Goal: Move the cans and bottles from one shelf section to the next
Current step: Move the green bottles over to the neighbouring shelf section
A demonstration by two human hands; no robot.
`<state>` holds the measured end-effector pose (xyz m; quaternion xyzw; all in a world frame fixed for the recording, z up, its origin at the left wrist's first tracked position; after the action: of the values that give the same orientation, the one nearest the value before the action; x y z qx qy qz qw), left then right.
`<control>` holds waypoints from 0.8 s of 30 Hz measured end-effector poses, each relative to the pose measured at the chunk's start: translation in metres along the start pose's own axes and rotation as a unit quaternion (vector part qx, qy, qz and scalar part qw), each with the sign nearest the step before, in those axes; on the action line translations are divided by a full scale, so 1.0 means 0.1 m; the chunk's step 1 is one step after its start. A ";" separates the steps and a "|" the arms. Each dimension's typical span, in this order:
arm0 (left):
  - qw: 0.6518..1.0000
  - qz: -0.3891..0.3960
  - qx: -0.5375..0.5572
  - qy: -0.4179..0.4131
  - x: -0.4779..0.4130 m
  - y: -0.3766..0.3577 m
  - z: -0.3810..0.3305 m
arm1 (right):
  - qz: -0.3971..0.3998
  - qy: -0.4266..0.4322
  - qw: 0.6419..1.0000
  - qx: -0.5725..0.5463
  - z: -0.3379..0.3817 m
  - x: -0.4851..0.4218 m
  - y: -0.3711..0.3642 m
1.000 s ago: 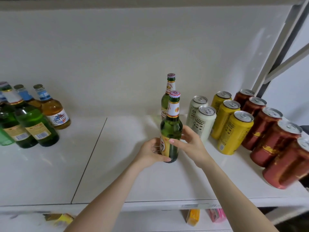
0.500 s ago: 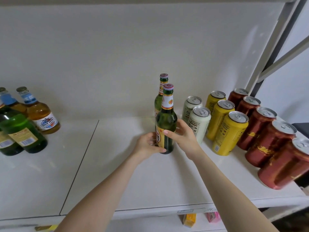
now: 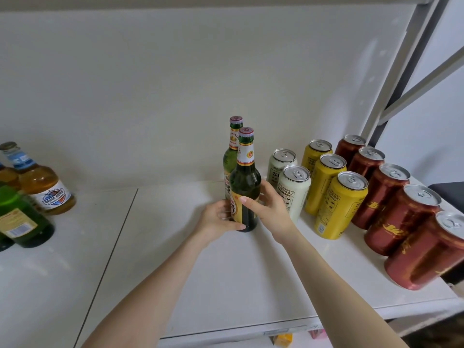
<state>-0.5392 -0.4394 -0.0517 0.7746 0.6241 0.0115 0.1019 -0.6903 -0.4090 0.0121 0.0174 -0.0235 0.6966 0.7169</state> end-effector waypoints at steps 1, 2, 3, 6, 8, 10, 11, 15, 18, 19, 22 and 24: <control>1.000 -0.001 -0.002 0.000 0.00 0.00 0.00 | 0.000 0.001 1.000 0.003 0.00 0.00 0.00; 1.000 -0.003 -0.004 0.001 0.00 0.01 0.01 | 0.000 0.001 1.000 0.006 0.00 0.00 0.00; 1.000 -0.006 -0.005 0.002 0.00 0.01 0.01 | 0.000 0.001 1.000 0.007 0.01 0.00 0.00; 1.000 -0.013 -0.007 0.007 0.01 0.02 0.02 | -0.004 -0.002 1.000 0.007 0.01 0.01 0.00; 1.000 -0.014 -0.008 0.008 0.02 0.02 0.02 | -0.006 -0.004 1.000 0.008 0.00 0.01 0.01; 1.000 -0.015 -0.008 0.011 0.02 0.02 0.03 | -0.008 -0.006 1.000 0.009 -0.01 0.01 0.01; 1.000 -0.017 -0.007 0.013 0.03 0.02 0.03 | -0.011 -0.008 1.000 0.008 -0.02 0.01 0.02; 0.999 -0.040 -0.020 0.015 0.09 0.03 0.04 | -0.044 -0.025 0.999 0.010 -0.04 0.03 0.06; 0.997 -0.055 -0.055 0.021 0.18 0.10 0.04 | -0.072 -0.030 0.996 0.041 -0.02 0.09 0.10; 0.995 -0.059 -0.076 0.026 0.21 0.16 0.04 | -0.077 -0.033 0.995 0.057 -0.02 0.12 0.12; 0.989 -0.071 -0.121 0.036 0.38 0.35 0.06 | -0.097 -0.051 0.988 0.107 -0.07 0.24 0.19; 0.985 -0.079 -0.152 0.034 0.54 0.49 0.05 | -0.120 -0.052 0.978 0.164 -0.12 0.38 0.25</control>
<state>-0.4796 -0.3972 -0.0538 0.6974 0.6776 0.1245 0.1977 -0.7138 -0.3702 0.0025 0.1736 0.0567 0.5977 0.7807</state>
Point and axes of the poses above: each hand's wrist, its own x-axis away from the middle knuckle, its own y-axis out of the back of the hand, z = x × y, the point moved 9 cm from there along -x, towards the middle knuckle, and after that the axes turned 12 degrees about -y, right-handed, at the moved point
